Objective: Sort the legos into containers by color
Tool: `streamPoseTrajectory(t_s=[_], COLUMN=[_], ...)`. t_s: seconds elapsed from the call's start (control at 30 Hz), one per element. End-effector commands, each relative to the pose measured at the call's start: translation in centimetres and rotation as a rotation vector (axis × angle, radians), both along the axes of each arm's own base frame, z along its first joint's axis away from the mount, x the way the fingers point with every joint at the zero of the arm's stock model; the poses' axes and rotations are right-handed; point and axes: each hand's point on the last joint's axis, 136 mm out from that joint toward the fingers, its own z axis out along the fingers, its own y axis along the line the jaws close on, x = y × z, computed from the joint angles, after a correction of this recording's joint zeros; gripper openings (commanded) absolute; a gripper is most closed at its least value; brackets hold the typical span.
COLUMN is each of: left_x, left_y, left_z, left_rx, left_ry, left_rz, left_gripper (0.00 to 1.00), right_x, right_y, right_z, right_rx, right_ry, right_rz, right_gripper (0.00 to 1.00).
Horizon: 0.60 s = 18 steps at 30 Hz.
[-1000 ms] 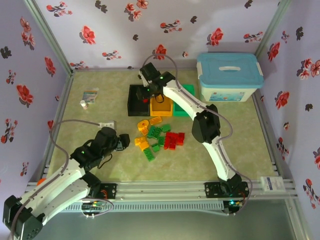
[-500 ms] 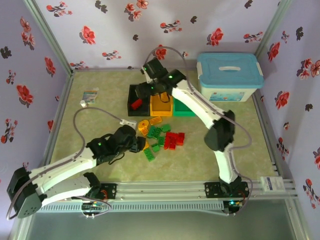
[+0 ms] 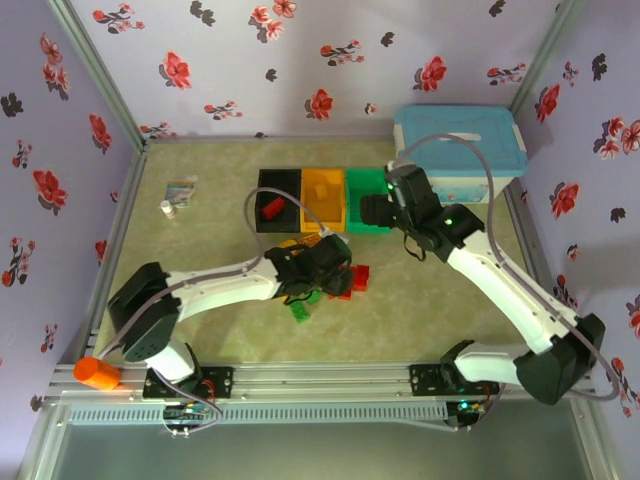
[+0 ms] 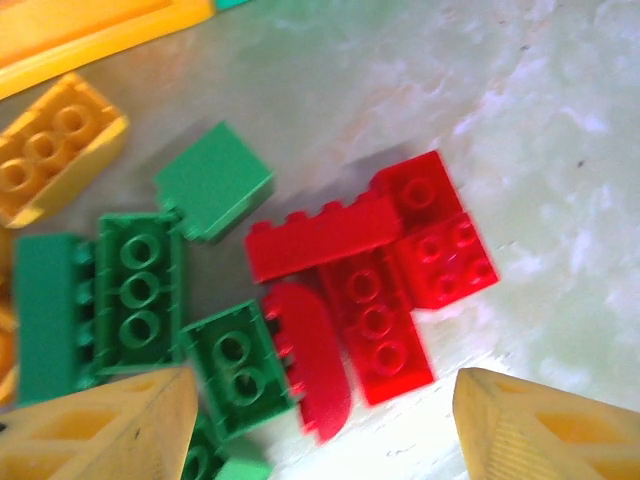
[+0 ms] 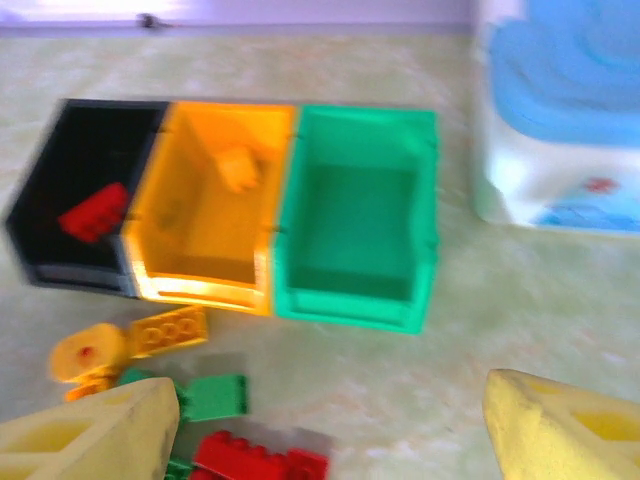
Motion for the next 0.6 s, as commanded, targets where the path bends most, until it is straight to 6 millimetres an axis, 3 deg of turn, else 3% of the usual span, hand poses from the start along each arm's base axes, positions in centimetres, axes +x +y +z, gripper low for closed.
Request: streamPoseTrajectory(t_s=[0.0, 0.1, 0.2, 0.57], left_x=[0.1, 0.3, 0.4, 0.0], left_y=[-2.8, -4.2, -5.0, -6.0], left_z=[-0.1, -1.0, -2.0, -4.4], left_rx=[-0.021, 0.026, 0.067, 0.119], left_ry=[0.038, 0.063, 0.088, 0.133], left_rz=[-0.022, -0.025, -0.024, 0.018], left_gripper=[0.68, 0.68, 0.68, 0.68], right_x=[-0.7, -1.5, -2.0, -2.5], right_y=[-5.2, -8.0, -9.4, -10.1], right_z=[0.6, -0.7, -1.8, -3.4], right_rx=[0.022, 0.033, 0.02, 0.024], right_ry=[-0.062, -0.044, -0.013, -0.008], right_rz=[-0.216, -0.304, -0.346, -0.36], right_gripper=[0.84, 0.87, 0.87, 0.88])
